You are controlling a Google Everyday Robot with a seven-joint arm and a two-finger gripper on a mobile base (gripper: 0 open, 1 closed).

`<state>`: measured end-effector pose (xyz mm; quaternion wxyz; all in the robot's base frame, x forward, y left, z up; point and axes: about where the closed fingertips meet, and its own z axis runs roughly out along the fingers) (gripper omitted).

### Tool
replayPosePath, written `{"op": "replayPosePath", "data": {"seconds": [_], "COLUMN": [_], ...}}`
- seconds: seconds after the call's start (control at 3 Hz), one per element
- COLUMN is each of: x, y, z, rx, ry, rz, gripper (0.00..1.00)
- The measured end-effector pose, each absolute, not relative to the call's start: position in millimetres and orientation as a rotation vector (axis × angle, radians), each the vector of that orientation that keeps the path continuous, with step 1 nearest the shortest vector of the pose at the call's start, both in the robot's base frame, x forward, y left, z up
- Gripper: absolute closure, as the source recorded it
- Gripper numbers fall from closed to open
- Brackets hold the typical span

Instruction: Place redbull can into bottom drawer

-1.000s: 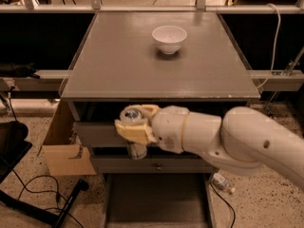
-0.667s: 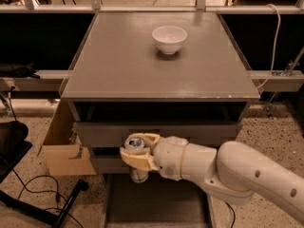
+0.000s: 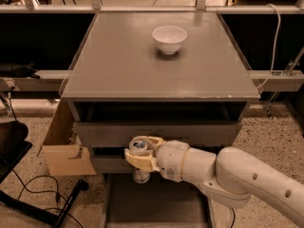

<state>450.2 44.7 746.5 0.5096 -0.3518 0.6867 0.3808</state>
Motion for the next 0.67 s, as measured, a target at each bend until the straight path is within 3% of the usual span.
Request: {"op": "replayPosePath", "data": {"seconds": [0.67], "x": [462.6], "y": [12.2], "z": [675.8], "rx": [-0.922], "ry": [1.660], "rz": [0.865], "gripper": [1.00]}}
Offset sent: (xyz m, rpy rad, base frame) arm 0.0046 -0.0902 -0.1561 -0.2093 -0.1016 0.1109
